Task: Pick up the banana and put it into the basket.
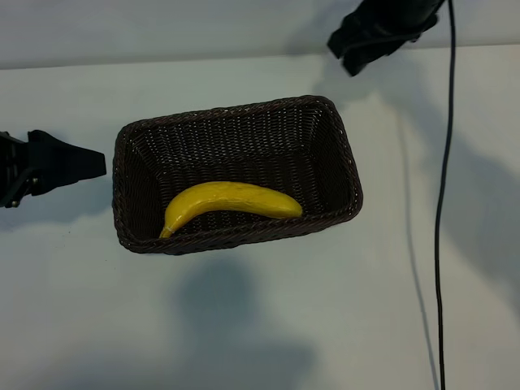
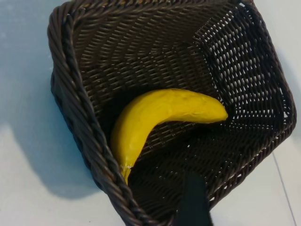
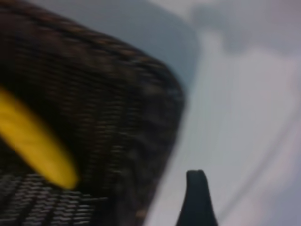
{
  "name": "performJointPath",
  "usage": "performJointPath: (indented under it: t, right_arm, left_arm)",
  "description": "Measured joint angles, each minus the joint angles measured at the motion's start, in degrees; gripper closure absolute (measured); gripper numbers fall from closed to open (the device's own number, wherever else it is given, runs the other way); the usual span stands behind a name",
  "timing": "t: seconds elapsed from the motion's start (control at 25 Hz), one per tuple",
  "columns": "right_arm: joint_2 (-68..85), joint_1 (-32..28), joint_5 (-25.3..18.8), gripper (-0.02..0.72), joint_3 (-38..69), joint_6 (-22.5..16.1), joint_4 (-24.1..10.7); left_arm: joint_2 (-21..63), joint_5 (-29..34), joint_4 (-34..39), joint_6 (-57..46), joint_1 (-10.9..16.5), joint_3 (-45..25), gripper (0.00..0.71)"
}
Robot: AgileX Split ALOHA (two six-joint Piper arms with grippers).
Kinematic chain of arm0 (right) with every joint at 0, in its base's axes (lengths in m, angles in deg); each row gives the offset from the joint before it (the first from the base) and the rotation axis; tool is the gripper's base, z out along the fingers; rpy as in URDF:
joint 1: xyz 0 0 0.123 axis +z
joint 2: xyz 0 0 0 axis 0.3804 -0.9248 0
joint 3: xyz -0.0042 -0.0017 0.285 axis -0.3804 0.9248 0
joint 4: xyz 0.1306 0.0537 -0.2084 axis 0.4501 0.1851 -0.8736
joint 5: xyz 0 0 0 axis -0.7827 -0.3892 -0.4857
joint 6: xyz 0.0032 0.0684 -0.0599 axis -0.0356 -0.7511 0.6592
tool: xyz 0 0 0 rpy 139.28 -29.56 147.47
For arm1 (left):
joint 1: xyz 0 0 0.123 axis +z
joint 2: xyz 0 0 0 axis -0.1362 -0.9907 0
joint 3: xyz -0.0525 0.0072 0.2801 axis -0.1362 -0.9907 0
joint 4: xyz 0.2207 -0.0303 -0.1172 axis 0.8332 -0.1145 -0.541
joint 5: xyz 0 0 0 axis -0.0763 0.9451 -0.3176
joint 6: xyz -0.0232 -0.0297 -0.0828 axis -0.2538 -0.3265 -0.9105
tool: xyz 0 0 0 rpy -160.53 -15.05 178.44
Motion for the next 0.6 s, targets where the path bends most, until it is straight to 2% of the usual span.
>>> performJointPath:
  t: [0.08, 0.16, 0.6]
  right_arm:
    - [0.0, 0.1, 0.0, 0.164, 0.0, 0.8, 2.4]
    - [0.0, 0.1, 0.0, 0.164, 0.0, 1.3, 3.3]
    - [0.0, 0.1, 0.0, 0.164, 4.1, 1.7, 4.3]
  left_arm:
    - [0.0, -0.1, 0.0, 0.0, 0.0, 0.0, 0.133]
    - [0.0, -0.1, 0.0, 0.0, 0.0, 0.0, 0.133]
    - [0.0, -1.4, 0.0, 1.5, 0.0, 0.0, 0.133]
